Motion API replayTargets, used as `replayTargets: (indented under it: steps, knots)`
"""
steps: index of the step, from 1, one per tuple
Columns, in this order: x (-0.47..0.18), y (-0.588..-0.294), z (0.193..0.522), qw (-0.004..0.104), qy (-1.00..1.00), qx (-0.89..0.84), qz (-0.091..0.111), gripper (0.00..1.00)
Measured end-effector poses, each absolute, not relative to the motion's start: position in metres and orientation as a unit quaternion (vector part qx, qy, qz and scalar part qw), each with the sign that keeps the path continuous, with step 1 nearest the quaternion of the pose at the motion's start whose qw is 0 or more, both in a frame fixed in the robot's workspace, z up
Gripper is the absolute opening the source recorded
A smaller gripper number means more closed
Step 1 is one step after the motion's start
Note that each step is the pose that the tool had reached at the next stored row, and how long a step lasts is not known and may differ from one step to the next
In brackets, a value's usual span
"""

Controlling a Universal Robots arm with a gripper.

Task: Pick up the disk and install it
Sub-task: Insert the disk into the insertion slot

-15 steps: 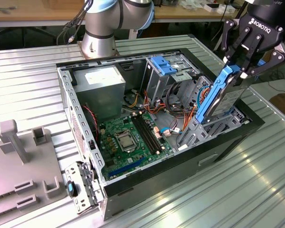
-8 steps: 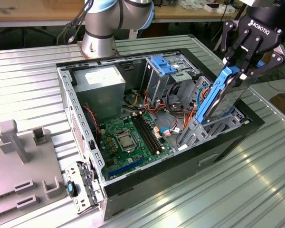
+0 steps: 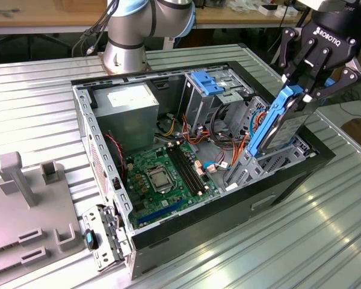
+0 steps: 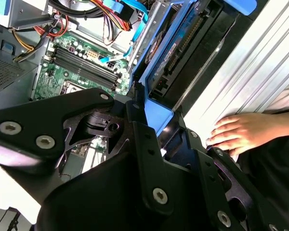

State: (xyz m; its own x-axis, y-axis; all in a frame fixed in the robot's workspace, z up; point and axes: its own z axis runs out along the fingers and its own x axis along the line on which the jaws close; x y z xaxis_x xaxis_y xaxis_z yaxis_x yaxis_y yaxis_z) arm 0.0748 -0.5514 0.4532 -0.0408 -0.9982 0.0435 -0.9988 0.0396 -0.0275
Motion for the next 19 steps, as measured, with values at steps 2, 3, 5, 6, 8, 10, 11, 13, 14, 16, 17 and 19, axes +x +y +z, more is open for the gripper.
replayTargets:
  steps: [2,3,5,6,8,10,11,13,14,16,17,19]
  knots:
    - [0.075,-0.551,0.453,0.006,-0.72,0.693,0.025,0.37]
    - [0.075,-0.551,0.453,0.006,-0.72,0.694,0.025,0.37]
    - [0.075,-0.551,0.452,0.006,-0.719,0.694,0.025,0.37]
    - [0.075,-0.551,0.452,0.006,-0.719,0.695,0.025,0.37]
    - [0.075,-0.551,0.451,0.006,-0.719,0.695,0.025,0.37]
    - [0.075,-0.551,0.451,0.006,-0.719,0.695,0.025,0.37]
    - [0.075,-0.551,0.45,0.006,-0.719,0.695,0.025,0.37]
    - [0.075,-0.551,0.45,0.006,-0.718,0.695,0.025,0.37]
    - [0.075,-0.551,0.449,0.006,-0.718,0.695,0.025,0.37]
    - [0.075,-0.552,0.448,0.006,-0.718,0.695,0.025,0.37]
    - [0.075,-0.552,0.441,0.006,-0.718,0.696,0.025,0.37]
    - [0.075,-0.552,0.435,0.006,-0.718,0.696,0.025,0.37]
